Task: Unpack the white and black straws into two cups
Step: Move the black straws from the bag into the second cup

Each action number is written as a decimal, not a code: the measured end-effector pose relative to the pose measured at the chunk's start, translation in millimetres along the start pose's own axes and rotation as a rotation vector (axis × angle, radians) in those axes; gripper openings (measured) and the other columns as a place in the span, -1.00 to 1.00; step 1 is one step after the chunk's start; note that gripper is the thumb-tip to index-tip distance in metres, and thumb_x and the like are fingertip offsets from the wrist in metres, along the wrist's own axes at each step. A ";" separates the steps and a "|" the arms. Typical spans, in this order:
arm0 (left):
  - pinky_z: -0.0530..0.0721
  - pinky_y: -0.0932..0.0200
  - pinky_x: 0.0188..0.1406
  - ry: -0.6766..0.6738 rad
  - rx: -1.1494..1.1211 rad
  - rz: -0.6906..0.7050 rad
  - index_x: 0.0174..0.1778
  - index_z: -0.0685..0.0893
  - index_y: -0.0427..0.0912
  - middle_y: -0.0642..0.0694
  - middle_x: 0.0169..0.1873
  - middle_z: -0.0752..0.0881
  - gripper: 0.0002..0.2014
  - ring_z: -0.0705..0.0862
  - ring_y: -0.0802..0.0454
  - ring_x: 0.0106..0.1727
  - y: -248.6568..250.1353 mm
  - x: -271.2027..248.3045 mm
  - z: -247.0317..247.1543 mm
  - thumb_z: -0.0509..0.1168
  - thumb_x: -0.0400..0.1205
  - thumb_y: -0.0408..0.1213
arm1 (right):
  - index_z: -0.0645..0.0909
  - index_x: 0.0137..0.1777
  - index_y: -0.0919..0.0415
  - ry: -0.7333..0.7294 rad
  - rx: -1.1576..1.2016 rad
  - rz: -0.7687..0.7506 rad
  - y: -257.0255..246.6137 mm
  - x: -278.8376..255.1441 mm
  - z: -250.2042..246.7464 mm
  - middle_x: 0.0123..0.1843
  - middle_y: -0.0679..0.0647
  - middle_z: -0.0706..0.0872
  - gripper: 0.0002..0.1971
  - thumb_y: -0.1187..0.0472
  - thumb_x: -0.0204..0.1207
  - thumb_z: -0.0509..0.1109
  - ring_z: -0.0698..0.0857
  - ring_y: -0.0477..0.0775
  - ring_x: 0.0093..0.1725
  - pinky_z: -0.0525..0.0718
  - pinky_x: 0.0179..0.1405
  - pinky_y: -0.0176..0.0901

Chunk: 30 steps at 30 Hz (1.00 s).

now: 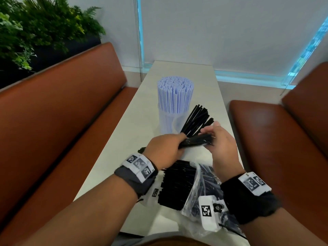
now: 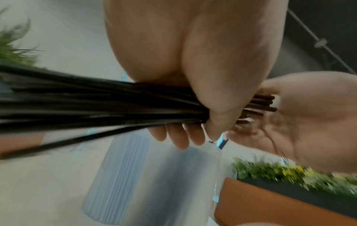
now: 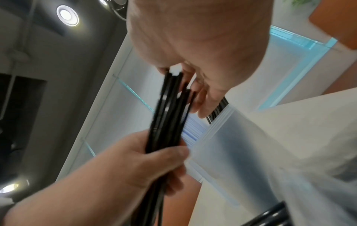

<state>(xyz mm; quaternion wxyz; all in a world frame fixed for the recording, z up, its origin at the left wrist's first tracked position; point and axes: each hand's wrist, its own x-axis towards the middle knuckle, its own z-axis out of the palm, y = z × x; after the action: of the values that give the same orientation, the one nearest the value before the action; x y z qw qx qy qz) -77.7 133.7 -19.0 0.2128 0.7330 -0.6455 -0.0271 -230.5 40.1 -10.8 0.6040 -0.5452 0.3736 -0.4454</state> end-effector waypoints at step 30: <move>0.73 0.01 -0.21 0.446 -1.663 -0.277 -0.07 0.62 -0.11 -0.16 -0.34 0.67 -0.86 0.67 -0.09 -0.35 48.5 47.0 -36.8 0.38 0.64 -0.45 | 0.59 -0.09 0.11 -0.542 -0.587 -0.142 -15.5 -5.8 19.5 -0.28 0.01 0.71 -0.69 -0.09 0.34 0.48 0.62 -0.07 -0.31 0.66 -0.19 -0.01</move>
<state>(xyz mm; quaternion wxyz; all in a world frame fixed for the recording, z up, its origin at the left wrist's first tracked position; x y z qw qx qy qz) -103.7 95.1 42.3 0.7951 0.4001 -0.2647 -0.3711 -216.1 51.8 6.8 0.4671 -0.8165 0.2737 -0.2007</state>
